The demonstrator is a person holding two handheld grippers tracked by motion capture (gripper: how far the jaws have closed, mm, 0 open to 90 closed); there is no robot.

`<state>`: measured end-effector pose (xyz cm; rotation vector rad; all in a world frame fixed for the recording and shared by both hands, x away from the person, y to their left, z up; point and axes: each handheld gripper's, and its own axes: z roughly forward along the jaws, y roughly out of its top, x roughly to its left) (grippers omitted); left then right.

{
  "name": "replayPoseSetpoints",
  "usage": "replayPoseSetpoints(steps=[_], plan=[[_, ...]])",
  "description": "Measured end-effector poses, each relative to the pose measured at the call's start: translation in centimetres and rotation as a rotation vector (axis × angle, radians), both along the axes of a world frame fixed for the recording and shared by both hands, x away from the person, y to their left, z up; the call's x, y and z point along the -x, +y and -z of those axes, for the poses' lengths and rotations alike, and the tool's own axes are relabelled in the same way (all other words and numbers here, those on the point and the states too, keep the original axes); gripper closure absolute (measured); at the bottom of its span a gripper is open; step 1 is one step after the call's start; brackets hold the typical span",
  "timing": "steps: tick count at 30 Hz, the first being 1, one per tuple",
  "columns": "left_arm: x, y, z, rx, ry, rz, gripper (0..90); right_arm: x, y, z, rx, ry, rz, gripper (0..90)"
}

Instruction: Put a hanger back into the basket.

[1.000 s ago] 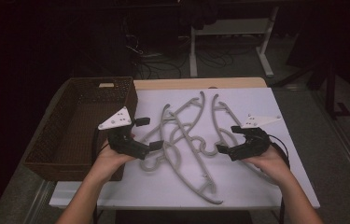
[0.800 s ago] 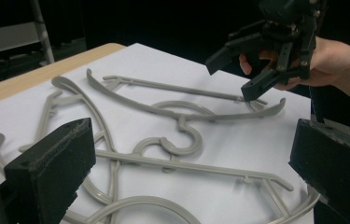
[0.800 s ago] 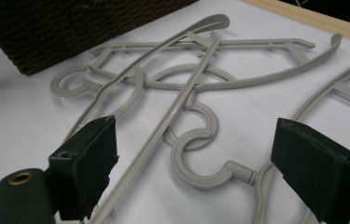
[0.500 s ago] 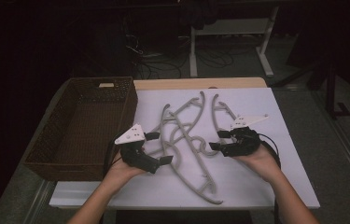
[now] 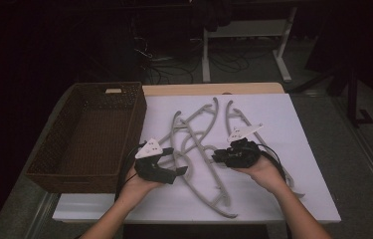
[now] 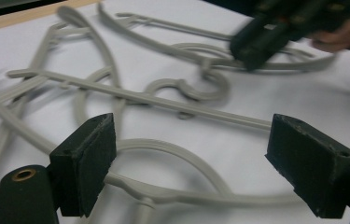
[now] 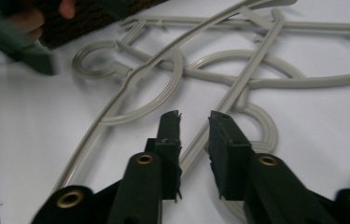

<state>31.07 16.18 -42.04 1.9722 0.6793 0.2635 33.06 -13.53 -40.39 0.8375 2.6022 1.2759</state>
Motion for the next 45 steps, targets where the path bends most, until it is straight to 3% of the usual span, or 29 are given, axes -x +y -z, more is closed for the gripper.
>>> replayPoseSetpoints(steps=[2, 6, 7, 8, 9, 15, 19, 28, 30, 34, 37, 45], plan=[[-0.3, -0.1, 0.1, -0.015, 0.005, -0.020, 23.3, 0.0, 0.1, 0.2, 0.003, 0.007, -0.004, 75.3], [-1.8, -0.2, 0.5, -0.057, 0.016, -0.118, 45.9, 0.2, 0.4, 1.1, 0.042, 0.025, -0.020, 78.9], [-2.2, -0.2, 0.5, -0.061, 0.016, -0.154, 47.9, 0.2, 0.4, 1.3, 0.045, 0.027, -0.022, 78.8], [-2.2, -0.2, 0.5, -0.061, 0.016, -0.154, 48.7, 0.2, 0.4, 1.3, 0.045, 0.027, -0.022, 78.8], [-2.9, -0.1, 0.7, -0.079, 0.019, -0.215, 49.0, 0.2, 0.3, 1.4, 0.048, 0.028, -0.020, 78.5], [-5.1, -0.1, 1.5, -0.117, 0.060, -0.320, 53.6, 0.3, -0.3, 1.5, 0.047, 0.026, -0.020, 81.8], [-6.3, -0.1, 1.8, -0.133, 0.092, -0.355, 58.1, 0.3, -0.7, 1.5, 0.042, 0.023, -0.015, 83.9], [-8.4, -0.9, 2.7, -0.176, 0.144, -0.381, 53.2, 0.2, -1.0, 1.4, 0.039, 0.026, -0.006, 83.9], [-8.8, -1.2, 2.9, -0.206, 0.149, -0.390, 53.5, 0.2, -1.1, 1.4, 0.037, 0.023, -0.005, 83.9], [-9.2, -1.4, 3.3, -0.230, 0.175, -0.396, 57.0, 0.2, -1.2, 1.3, 0.035, 0.023, 0.000, 83.9], [-9.3, -1.5, 3.6, -0.222, 0.192, -0.398, 58.9, 0.3, -1.3, 1.3, 0.033, 0.020, 0.003, 83.9], [-9.9, -2.0, 3.3, -0.240, 0.217, -0.414, 63.5, 0.2, -1.4, 1.2, 0.029, 0.016, 0.006, 83.9]])
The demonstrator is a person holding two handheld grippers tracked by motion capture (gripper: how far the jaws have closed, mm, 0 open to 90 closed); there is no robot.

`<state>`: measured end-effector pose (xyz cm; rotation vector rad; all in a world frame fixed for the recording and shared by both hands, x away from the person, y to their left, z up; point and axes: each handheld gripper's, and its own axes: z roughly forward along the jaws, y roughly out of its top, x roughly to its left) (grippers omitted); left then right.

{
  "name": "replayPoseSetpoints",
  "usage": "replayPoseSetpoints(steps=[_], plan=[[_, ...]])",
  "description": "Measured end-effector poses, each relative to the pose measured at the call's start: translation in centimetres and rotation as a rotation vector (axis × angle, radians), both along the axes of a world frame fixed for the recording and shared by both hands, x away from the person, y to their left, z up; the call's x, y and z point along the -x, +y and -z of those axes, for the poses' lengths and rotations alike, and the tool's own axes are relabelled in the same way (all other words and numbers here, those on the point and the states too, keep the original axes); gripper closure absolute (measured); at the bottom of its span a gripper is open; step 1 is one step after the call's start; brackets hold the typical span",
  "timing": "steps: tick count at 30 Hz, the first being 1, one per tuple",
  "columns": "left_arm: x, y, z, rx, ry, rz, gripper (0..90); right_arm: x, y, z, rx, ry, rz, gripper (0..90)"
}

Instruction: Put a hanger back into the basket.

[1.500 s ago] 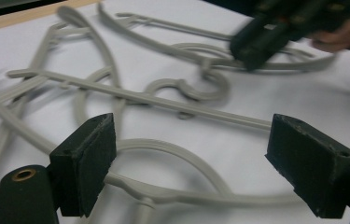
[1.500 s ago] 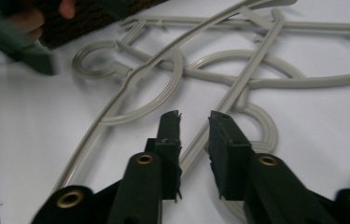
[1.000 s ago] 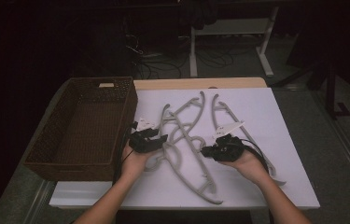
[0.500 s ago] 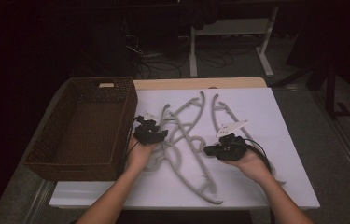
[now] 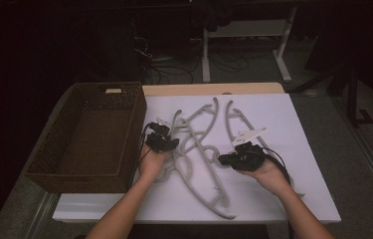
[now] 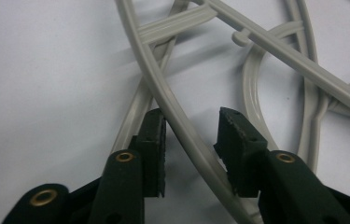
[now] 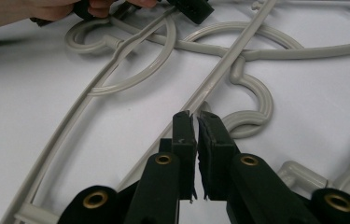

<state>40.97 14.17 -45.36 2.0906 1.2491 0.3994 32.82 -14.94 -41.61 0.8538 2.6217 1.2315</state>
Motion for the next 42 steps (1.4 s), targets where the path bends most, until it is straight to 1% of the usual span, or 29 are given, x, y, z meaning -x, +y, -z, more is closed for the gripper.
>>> replayPoseSetpoints(steps=[3, 4, 5, 7, 10, 11, 12, 13, 14, 15, 16, 17, 18, 20, 21, 22, 23, 24, 25, 26, 27, 28, 29, 30, 31, 32, 35, 38, 42], plan=[[-0.1, -0.3, -0.1, 0.002, 0.012, -0.001, 66.0, 0.0, 0.0, 0.0, -0.001, -0.001, 0.000, 83.9], [-0.1, -0.5, -0.2, 0.021, 0.023, 0.003, 67.3, 0.0, -0.1, -0.1, -0.001, -0.004, 0.000, 83.9], [-0.1, -0.5, -0.2, 0.021, 0.023, 0.003, 68.0, 0.0, -0.1, -0.1, -0.001, -0.004, 0.002, 83.9], [0.0, -0.8, -0.6, 0.038, 0.017, 0.008, 69.9, 0.0, -0.2, -0.1, -0.004, -0.007, 0.003, 83.9], [0.0, -1.0, -0.9, 0.046, 0.022, 0.016, 72.7, 0.0, -0.3, -0.2, -0.007, -0.011, 0.006, 83.9], [0.1, -1.1, -1.1, 0.056, 0.019, 0.017, 72.7, 0.0, -0.3, -0.2, -0.007, -0.011, 0.006, 83.9], [0.1, -1.4, -1.7, 0.068, 0.012, 0.023, 74.5, 0.0, -0.4, -0.2, -0.010, -0.013, 0.007, 83.9], [0.1, -1.4, -1.7, 0.068, 0.012, 0.023, 75.4, 0.0, -0.4, -0.3, -0.012, -0.015, 0.008, 83.9], [0.2, -1.7, -2.5, 0.095, 0.007, 0.032, 76.5, 0.0, -0.5, -0.3, -0.016, -0.015, 0.008, 83.8], [0.2, -1.7, -2.5, 0.095, 0.007, 0.032, 77.7, 0.0, -0.5, -0.3, -0.017, -0.018, 0.008, 83.9], [0.2, -2.1, -3.2, 0.096, -0.008, 0.050, 78.7, 0.0, -0.5, -0.4, -0.019, -0.017, 0.008, 83.9], [0.2, -2.1, -3.2, 0.096, -0.008, 0.050, 79.5, 0.0, -0.5, -0.4, -0.020, -0.019, 0.008, 83.9], [0.1, -2.8, -3.9, 0.089, -0.029, 0.069, 80.1, 0.0, -0.5, -0.4, -0.022, -0.021, 0.008, 83.8], [0.0, -3.1, -4.1, 0.091, -0.033, 0.075, 81.0, 0.1, -0.6, -0.5, -0.026, -0.025, 0.011, 83.9], [-0.5, -3.9, -4.5, 0.080, -0.041, 0.101, 81.2, 0.1, -0.6, -0.5, -0.027, -0.025, 0.012, 83.8], [-0.9, -4.4, -4.5, 0.071, -0.046, 0.109, 81.3, 0.1, -0.6, -0.5, -0.028, -0.027, 0.013, 83.8], [-0.9, -4.4, -4.5, 0.071, -0.046, 0.109, 81.4, 0.1, -0.6, -0.6, -0.030, -0.028, 0.013, 83.9], [-1.7, -5.4, -4.6, 0.054, -0.048, 0.140, 81.4, 0.1, -0.6, -0.6, -0.030, -0.030, 0.013, 83.9], [-2.2, -5.9, -4.6, 0.039, -0.043, 0.149, 81.6, 0.1, -0.7, -0.6, -0.029, -0.031, 0.013, 83.9], [-2.2, -5.9, -4.6, 0.039, -0.043, 0.149, 81.8, 0.1, -0.7, -0.6, -0.030, -0.030, 0.013, 83.8], [-3.0, -7.1, -4.5, 0.027, -0.048, 0.179, 82.0, 0.1, -0.7, -0.6, -0.031, -0.031, 0.012, 83.9], [-3.4, -7.7, -4.5, 0.002, -0.047, 0.191, 82.1, 0.1, -0.7, -0.6, -0.031, -0.032, 0.012, 83.9], [-3.4, -7.7, -4.5, 0.002, -0.047, 0.191, 82.1, 0.1, -0.8, -0.6, -0.031, -0.033, 0.012, 83.9], [-4.2, -8.8, -4.4, -0.034, -0.060, 0.221, 82.1, 0.0, -0.8, -0.6, -0.031, -0.032, 0.012, 83.9], [-4.2, -8.8, -4.4, -0.034, -0.060, 0.221, 82.1, 0.0, -0.8, -0.6, -0.031, -0.032, 0.012, 83.9], [-5.1, -9.7, -4.2, -0.055, -0.062, 0.243, 82.1, 0.0, -0.9, -0.6, -0.032, -0.031, 0.016, 83.9], [-6.3, -10.9, -4.0, -0.082, -0.065, 0.275, 82.1, 0.0, -0.9, -0.6, -0.035, -0.034, 0.016, 83.9], [-7.1, -11.8, -3.5, -0.092, -0.063, 0.290, 82.1, 0.1, -1.0, -0.7, -0.036, -0.034, 0.016, 83.9], [-7.6, -12.3, -2.6, -0.097, -0.042, 0.306, 81.7, 0.2, -1.2, -0.7, -0.039, -0.034, 0.019, 83.9]])
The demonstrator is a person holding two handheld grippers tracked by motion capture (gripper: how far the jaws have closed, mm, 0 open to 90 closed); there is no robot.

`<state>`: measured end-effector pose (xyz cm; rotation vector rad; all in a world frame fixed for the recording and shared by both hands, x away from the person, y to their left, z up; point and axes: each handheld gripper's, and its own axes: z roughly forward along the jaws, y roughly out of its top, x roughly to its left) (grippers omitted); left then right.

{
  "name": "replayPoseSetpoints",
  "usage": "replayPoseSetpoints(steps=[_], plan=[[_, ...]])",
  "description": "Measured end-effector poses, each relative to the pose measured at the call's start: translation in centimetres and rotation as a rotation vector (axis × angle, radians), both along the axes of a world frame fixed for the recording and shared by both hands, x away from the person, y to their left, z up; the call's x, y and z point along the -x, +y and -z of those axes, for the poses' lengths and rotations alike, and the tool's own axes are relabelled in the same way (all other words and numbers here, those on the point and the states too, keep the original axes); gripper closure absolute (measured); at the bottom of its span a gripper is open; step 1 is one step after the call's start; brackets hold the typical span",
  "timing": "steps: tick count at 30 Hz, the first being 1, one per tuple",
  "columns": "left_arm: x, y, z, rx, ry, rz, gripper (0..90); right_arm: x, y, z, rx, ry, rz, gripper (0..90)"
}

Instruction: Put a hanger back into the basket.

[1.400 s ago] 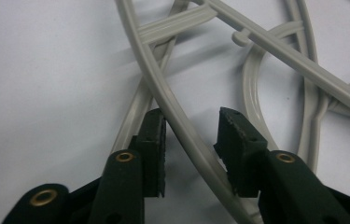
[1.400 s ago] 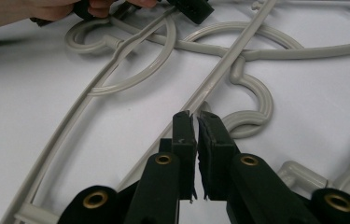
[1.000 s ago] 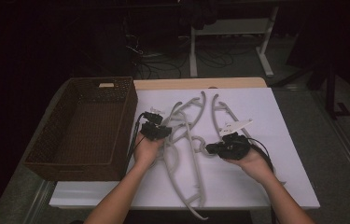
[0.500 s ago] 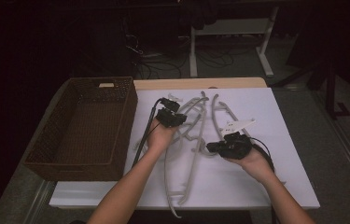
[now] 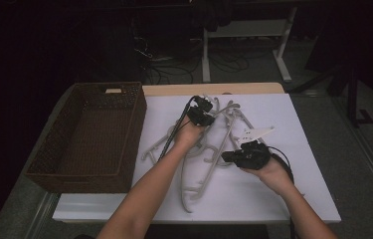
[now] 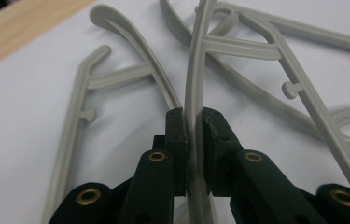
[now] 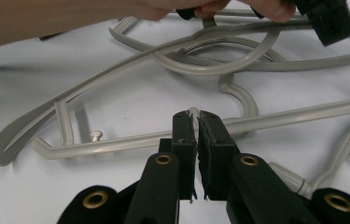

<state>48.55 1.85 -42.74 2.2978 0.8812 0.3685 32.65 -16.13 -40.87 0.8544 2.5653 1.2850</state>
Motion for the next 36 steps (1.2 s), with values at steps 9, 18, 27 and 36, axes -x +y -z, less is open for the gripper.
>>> replayPoseSetpoints(steps=[9, 18, 27, 36], plan=[[-0.2, -0.1, 1.0, -0.014, 0.010, 0.005, 69.2, 0.0, -0.1, 0.0, -0.002, -0.003, 0.000, 83.9], [2.9, 4.4, -2.6, 0.183, 0.005, 0.051, 50.5, 0.1, 0.3, 0.2, 0.000, 0.006, -0.003, 88.5], [7.7, 9.5, -3.1, 0.304, 0.016, 0.086, 29.0, 0.2, 2.2, 0.9, 0.025, 0.001, -0.034, 88.9], [12.8, 12.8, -1.2, 0.333, 0.062, 0.094, 20.4, -0.3, 4.0, 2.7, 0.101, 0.016, -0.057, 88.9]])
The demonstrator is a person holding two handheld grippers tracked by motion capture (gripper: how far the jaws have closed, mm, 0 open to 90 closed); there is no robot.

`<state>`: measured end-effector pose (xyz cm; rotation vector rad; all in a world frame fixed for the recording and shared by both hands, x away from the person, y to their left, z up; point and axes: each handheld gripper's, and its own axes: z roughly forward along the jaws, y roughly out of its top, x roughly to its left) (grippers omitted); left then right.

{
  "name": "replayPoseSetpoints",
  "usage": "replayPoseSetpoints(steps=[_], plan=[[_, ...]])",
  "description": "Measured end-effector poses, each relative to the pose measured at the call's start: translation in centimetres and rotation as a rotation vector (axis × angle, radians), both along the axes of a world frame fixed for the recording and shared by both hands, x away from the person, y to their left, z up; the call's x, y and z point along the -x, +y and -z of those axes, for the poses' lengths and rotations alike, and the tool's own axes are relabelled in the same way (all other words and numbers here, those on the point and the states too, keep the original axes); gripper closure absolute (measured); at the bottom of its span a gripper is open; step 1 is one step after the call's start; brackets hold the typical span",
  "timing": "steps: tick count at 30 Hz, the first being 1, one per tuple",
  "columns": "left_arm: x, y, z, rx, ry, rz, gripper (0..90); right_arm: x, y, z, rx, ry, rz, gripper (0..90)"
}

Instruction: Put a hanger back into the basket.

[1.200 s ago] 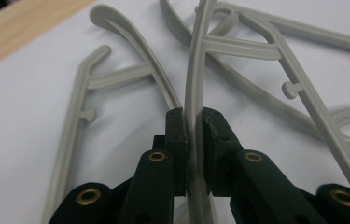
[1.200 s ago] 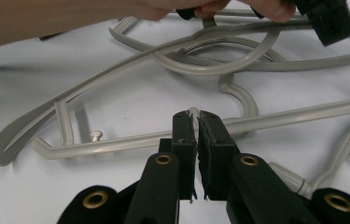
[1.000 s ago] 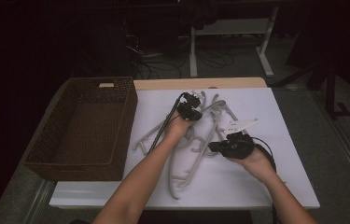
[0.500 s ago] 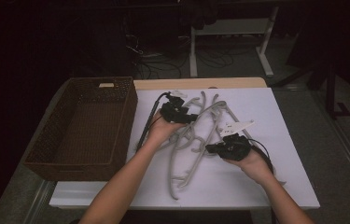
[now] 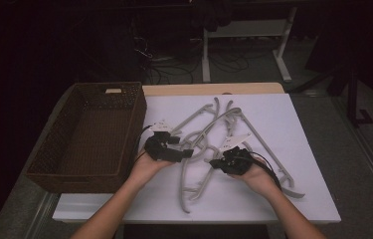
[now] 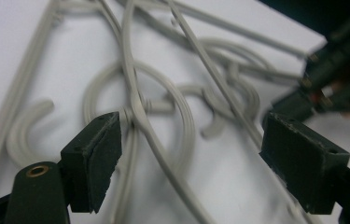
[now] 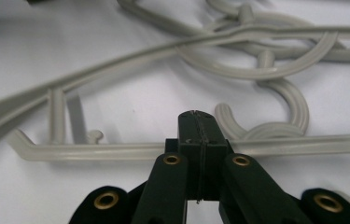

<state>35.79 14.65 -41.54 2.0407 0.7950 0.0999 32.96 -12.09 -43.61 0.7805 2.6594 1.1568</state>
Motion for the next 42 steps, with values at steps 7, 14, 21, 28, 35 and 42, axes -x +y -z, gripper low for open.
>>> replayPoseSetpoints(steps=[7, 14, 21, 28, 35, 42], plan=[[1.2, 0.3, 1.5, -0.047, 0.026, 0.009, 20.4, 0.1, 0.4, 0.8, 0.044, 0.006, -0.001, 89.0], [1.0, -1.0, 3.3, -0.094, 0.088, 0.055, 22.0, 0.1, 0.5, 0.9, 0.041, 0.008, -0.003, 89.0], [0.7, -1.8, 4.1, -0.095, 0.118, 0.076, 32.0, 0.1, 0.5, 0.9, 0.041, 0.008, -0.003, 89.0], [0.0, -1.8, 4.3, -0.049, 0.154, 0.066, 46.6, 0.1, 0.5, 1.0, 0.039, 0.009, -0.001, 89.1], [-0.3, -1.8, 3.9, -0.012, 0.167, 0.039, 63.5, 0.1, 0.5, 1.0, 0.043, 0.007, -0.002, 89.0], [-0.5, -1.6, 2.7, -0.017, 0.123, -0.064, 78.5, 0.2, 0.4, 0.7, 0.016, 0.011, -0.006, 87.0]])
